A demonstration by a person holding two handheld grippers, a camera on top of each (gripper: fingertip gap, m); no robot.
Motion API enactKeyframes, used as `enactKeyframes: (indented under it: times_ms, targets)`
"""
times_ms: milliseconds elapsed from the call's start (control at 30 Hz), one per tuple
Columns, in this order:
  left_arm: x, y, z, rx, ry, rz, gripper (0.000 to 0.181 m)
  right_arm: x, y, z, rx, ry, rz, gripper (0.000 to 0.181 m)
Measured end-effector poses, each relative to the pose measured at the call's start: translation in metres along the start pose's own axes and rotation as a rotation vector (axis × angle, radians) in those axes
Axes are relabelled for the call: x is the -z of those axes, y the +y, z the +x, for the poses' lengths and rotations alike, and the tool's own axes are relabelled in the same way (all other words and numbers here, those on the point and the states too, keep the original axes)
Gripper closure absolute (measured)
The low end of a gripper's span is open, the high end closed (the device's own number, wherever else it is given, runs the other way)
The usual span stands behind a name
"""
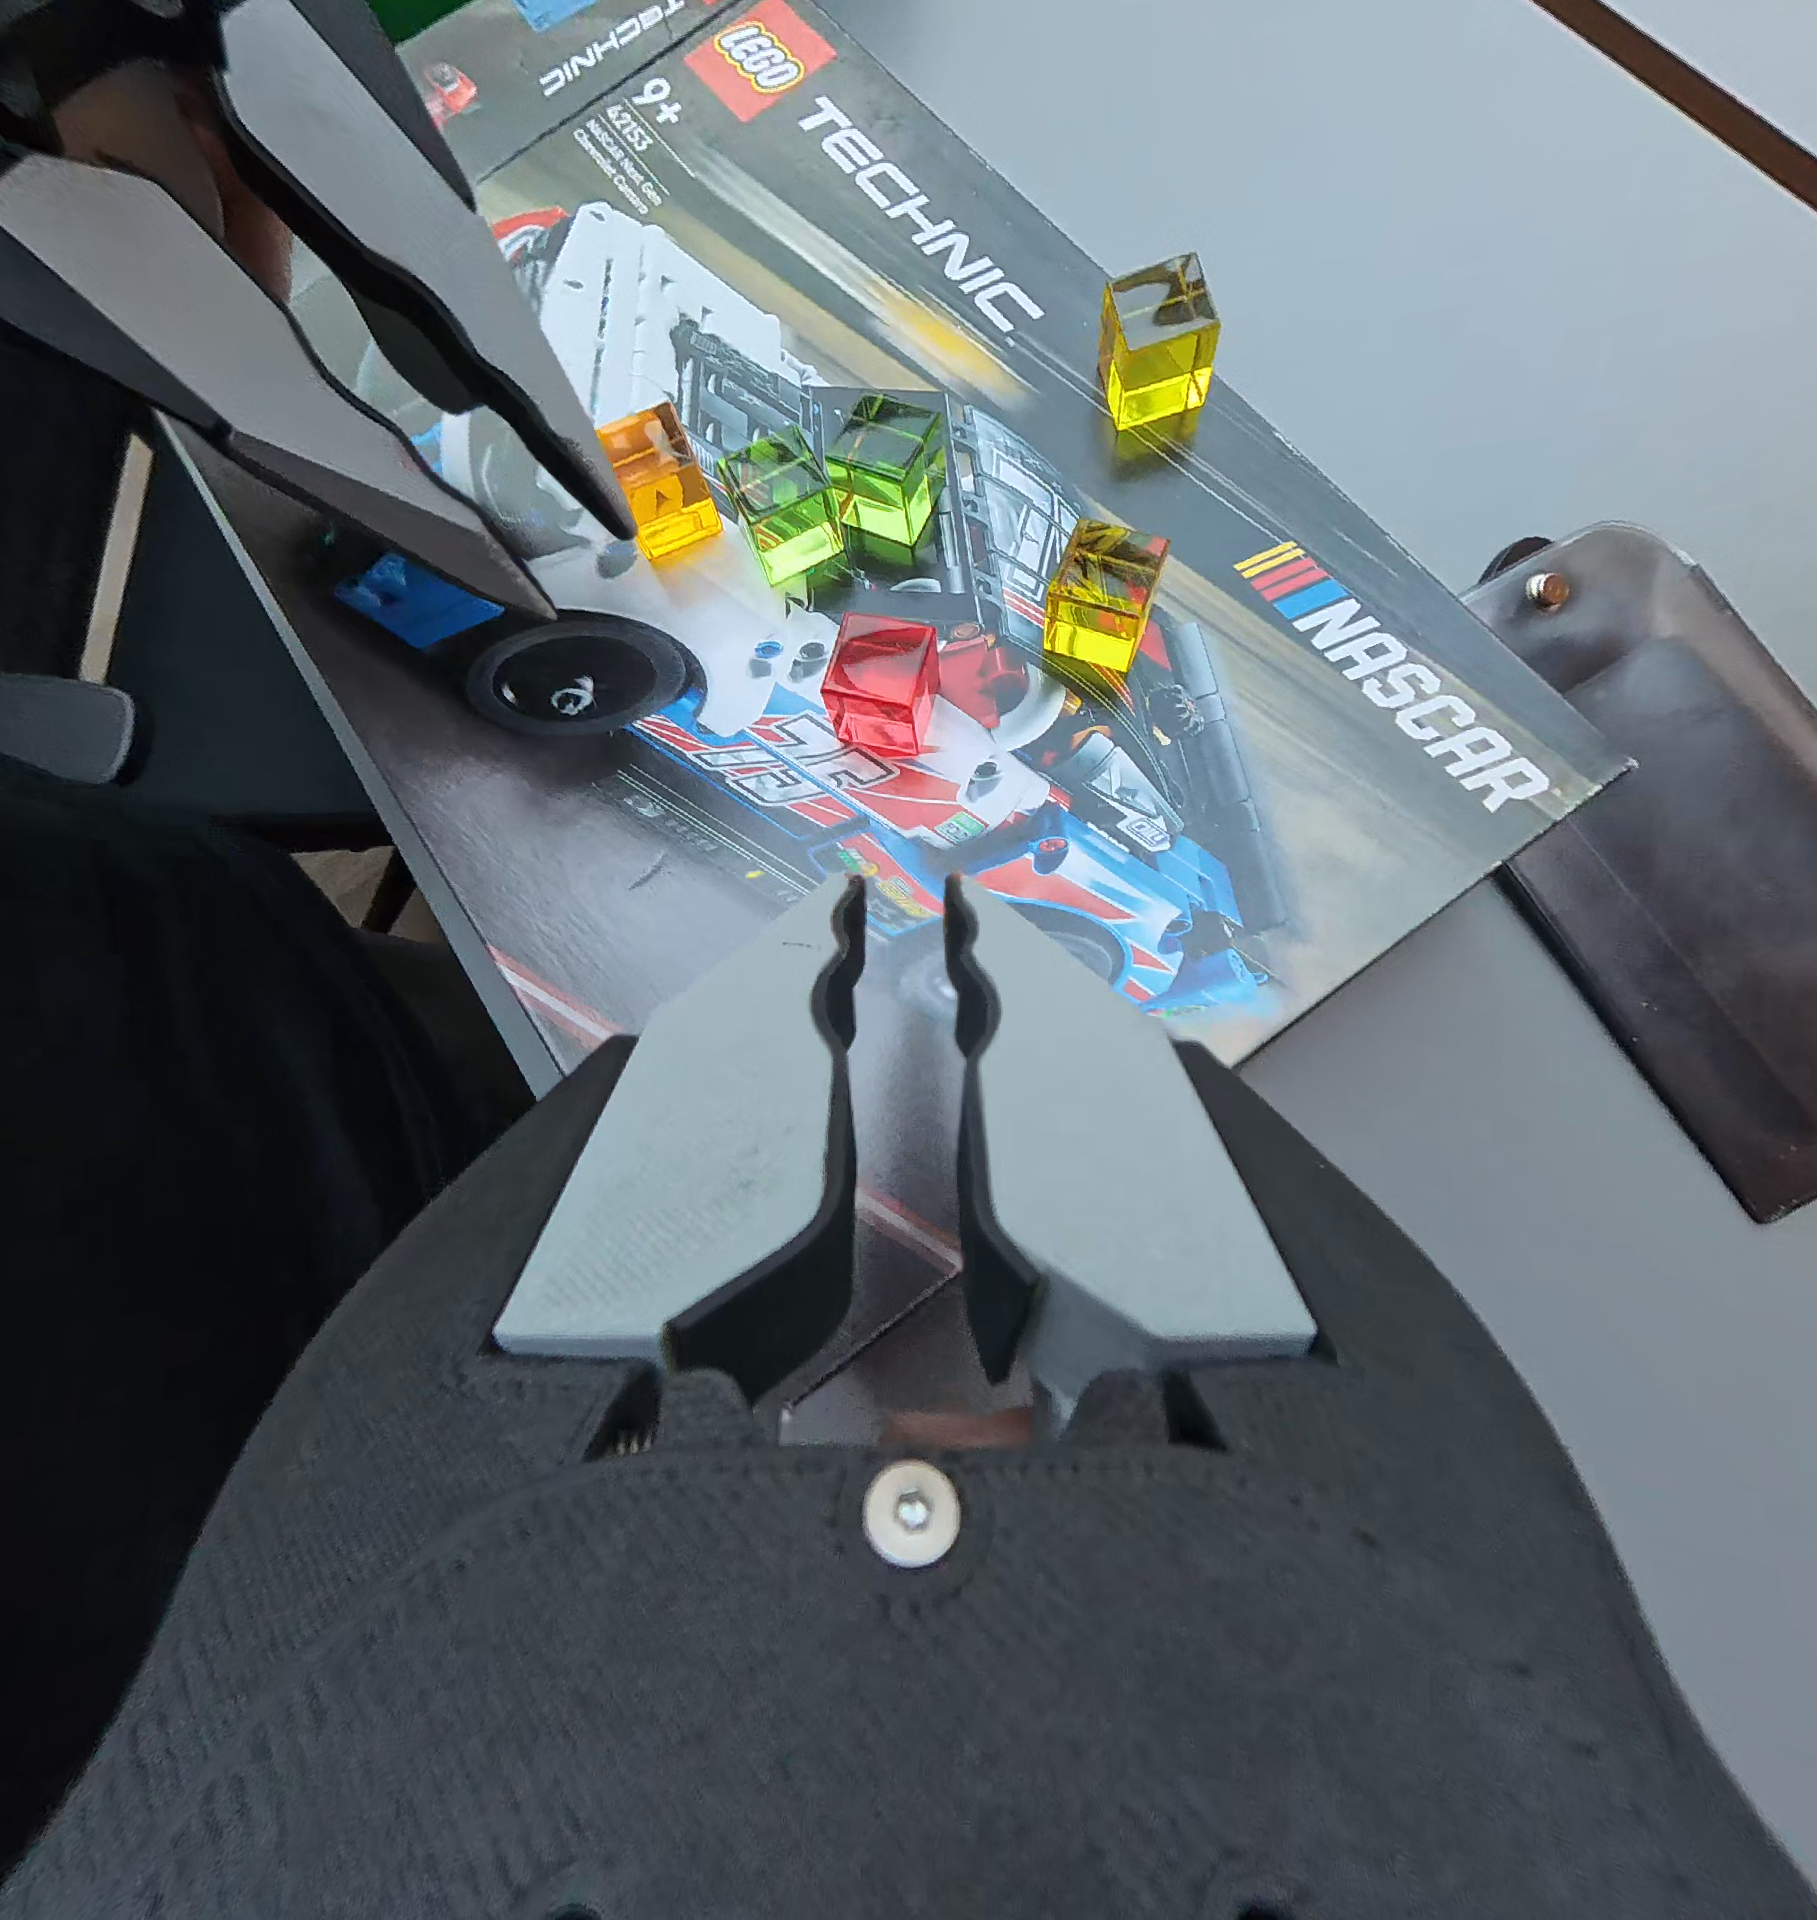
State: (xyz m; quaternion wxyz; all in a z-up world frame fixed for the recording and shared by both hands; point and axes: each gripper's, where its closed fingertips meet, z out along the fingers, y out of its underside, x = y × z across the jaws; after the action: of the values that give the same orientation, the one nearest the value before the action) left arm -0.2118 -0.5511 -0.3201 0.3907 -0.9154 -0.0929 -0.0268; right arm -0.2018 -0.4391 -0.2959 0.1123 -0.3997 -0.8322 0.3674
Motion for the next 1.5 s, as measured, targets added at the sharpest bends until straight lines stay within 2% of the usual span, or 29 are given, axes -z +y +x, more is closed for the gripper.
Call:
enactKeyframes:
  times_ms: [200,333,467,667,767,833,1000,1133,1233,1333,1433,1500]
  targets:
    - [-0.023,0.009,-0.007,-0.026,-0.009,-0.067,0.162,0.008,0.013,0.005,0.007,0.008,-0.037,0.144]
    - [-0.033,0.008,-0.010,-0.059,-0.021,-0.087,0.167,-0.002,0.022,-0.003,-0.012,-0.034,-0.075,0.124]
    - [-0.034,0.008,-0.015,-0.061,-0.038,-0.099,0.170,-0.023,0.021,-0.012,0.027,-0.035,-0.109,0.136]
    - [-0.017,0.013,-0.015,-0.049,-0.035,-0.094,0.168,-0.070,0.012,-0.011,0.064,0.011,-0.156,0.125]
    - [-0.005,0.017,-0.014,-0.022,-0.046,-0.081,0.167,-0.084,-0.004,-0.015,0.061,-0.020,-0.126,0.140]
    - [0.003,0.021,-0.014,-0.005,-0.062,-0.069,0.167,-0.088,-0.009,-0.022,0.088,-0.064,-0.140,0.151]
    - [0.021,0.038,-0.014,0.052,-0.103,-0.063,0.167,-0.070,-0.038,-0.023,0.142,-0.124,-0.037,0.141]
    - [0.033,0.052,-0.013,0.101,-0.132,-0.063,0.167,-0.066,-0.072,0.025,0.124,-0.074,0.026,0.136]
    - [0.037,0.059,-0.011,0.131,-0.142,-0.065,0.167,-0.090,-0.095,0.057,0.081,-0.105,-0.010,0.134]
    - [0.038,0.061,-0.008,0.148,-0.143,-0.067,0.167,-0.125,-0.104,0.069,0.040,-0.168,-0.087,0.135]
    - [0.039,0.060,-0.007,0.144,-0.144,-0.067,0.167,-0.147,-0.093,0.056,0.048,-0.249,-0.182,0.155]
    - [0.039,0.059,-0.007,0.142,-0.141,-0.065,0.167,-0.147,-0.082,0.035,0.079,-0.332,-0.229,0.155]
